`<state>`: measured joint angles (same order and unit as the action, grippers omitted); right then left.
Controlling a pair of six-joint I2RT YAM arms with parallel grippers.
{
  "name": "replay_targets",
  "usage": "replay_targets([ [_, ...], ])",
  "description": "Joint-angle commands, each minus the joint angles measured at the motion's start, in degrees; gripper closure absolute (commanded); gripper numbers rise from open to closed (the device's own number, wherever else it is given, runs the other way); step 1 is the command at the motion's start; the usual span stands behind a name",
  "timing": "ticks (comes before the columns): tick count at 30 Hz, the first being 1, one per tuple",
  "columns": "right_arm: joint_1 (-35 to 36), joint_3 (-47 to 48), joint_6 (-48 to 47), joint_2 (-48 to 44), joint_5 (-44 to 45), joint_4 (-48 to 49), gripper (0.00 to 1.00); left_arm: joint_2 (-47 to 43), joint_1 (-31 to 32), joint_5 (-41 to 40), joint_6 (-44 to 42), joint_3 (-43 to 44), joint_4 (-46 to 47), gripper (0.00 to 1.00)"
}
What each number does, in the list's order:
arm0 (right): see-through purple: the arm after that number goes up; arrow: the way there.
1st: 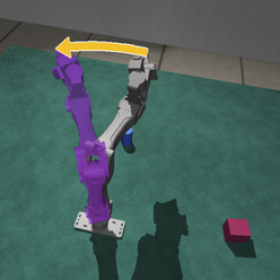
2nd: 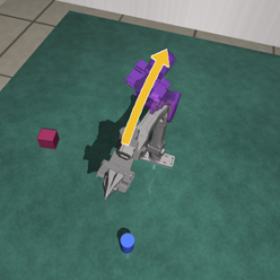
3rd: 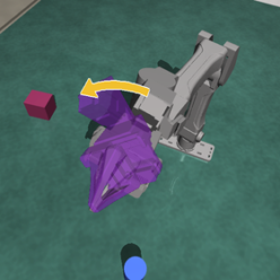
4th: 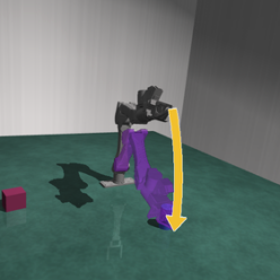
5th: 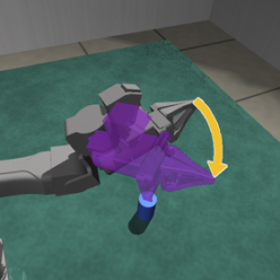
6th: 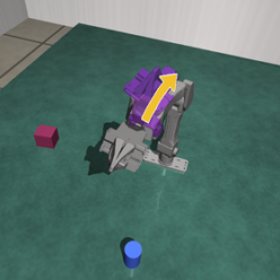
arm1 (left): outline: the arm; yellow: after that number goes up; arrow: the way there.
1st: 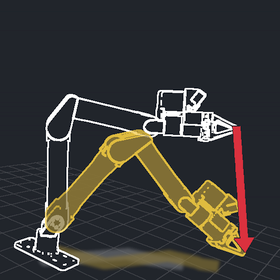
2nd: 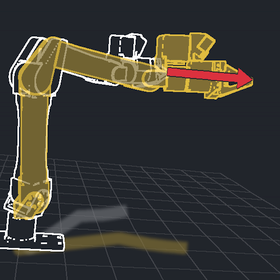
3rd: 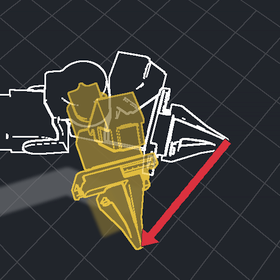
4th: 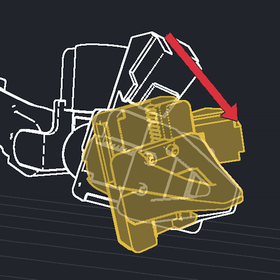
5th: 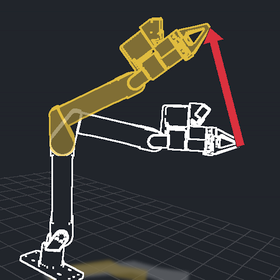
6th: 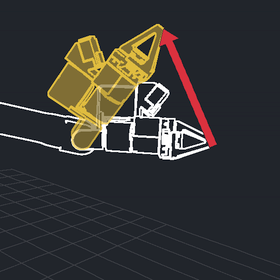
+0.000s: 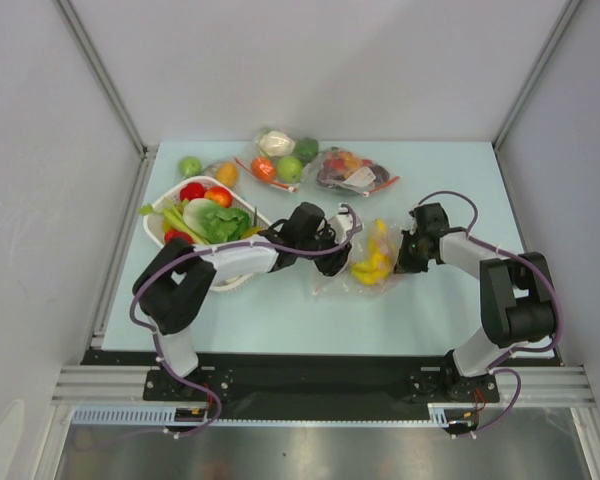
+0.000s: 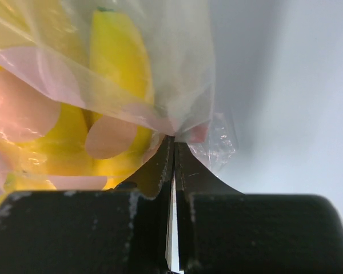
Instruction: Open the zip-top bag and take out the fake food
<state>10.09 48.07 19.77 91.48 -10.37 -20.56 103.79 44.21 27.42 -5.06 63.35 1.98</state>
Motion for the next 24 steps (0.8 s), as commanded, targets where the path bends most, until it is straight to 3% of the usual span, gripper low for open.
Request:
replay_targets([
  [1, -1.4, 0.2, -1.0, -1.2, 1.6, -2.1, 1.00, -0.2, 0.6, 2.8, -0.7, 0.2, 0.9, 0.65],
  [3, -2.3, -0.1, -1.6, -1.7, 1.9, -2.4, 1.00, -1.0, 0.6, 2.8, -0.7, -1.0, 0.8, 0.73],
  [4, -2.9, -0.1, -1.7, -2.2, 2.0, -2.5, 1.00, -1.3, 0.6, 2.6, -0.7, -1.4, 0.7, 0.85],
  [7, -5.3, -0.7, -2.7, -3.4, 2.5, -2.8, 1.00, -3.2, 0.5, 2.2, -0.8, -2.8, -0.1, 1.00],
  [24, -8.6, -0.4, -5.0, -4.2, 4.8, -3.9, 1.00, -12.9, -0.1, 4.9, 4.7, -4.3, 0.2, 1.00],
])
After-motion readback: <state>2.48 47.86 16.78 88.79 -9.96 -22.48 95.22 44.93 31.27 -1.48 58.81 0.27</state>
